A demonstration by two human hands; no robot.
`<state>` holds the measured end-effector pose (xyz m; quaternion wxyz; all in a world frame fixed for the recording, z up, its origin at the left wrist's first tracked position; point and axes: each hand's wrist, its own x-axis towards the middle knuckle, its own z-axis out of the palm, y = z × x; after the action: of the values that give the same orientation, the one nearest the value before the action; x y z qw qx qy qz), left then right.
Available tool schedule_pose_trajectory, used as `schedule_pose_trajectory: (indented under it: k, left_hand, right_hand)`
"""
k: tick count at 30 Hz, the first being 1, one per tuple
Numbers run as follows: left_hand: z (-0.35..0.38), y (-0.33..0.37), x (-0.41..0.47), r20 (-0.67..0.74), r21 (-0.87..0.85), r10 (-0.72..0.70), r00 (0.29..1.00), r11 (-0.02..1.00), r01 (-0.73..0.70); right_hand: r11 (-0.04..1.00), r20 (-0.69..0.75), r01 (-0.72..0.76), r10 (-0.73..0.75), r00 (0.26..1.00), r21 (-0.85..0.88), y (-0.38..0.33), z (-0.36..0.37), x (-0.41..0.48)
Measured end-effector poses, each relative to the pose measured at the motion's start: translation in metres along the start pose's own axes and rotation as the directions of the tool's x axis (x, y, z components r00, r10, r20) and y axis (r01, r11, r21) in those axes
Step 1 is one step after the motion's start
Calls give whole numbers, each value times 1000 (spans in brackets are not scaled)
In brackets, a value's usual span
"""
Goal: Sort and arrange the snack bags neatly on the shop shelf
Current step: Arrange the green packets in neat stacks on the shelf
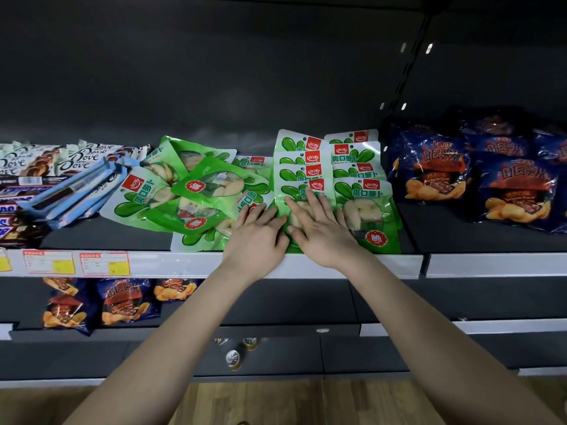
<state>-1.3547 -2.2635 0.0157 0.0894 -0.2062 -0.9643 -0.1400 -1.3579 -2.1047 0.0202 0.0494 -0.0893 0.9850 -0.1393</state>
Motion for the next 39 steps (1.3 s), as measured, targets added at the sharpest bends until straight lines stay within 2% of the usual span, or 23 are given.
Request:
schedule_pose_trajectory:
  k: [9, 12, 17, 30, 32, 36, 39]
  left_hand:
    - [-2, 3, 5, 201, 126, -73, 977, 991, 48]
    - [-4, 5, 5, 225, 140, -84, 971, 989, 53]
    - [-8, 7, 2, 174, 90, -78, 982, 994, 63]
    - [-3, 8, 3, 149, 106, -103, 983, 991, 88]
    - [-4, 8, 3, 137, 86, -103, 985, 992, 92]
    - [-9, 12, 3, 42, 17, -112, 993, 994, 112]
    - [-13, 23, 9, -16, -2, -74, 997, 997, 74]
  right_hand:
    - [998, 59, -40, 43, 997, -48, -7, -10, 14]
    - [993, 56, -65, 71, 996, -99, -12, -12, 13]
    - [989, 74, -68, 78, 994, -131, -16, -9, 8]
    - [999, -13, -49, 49, 999, 16, -13, 4, 8]
    - [998, -64, -33, 36, 997, 52, -15, 3, 6]
    - [998, -275, 41, -24, 961, 57, -10, -5, -1]
    - [999, -322, 19, -5, 947, 39, 5, -17, -10]
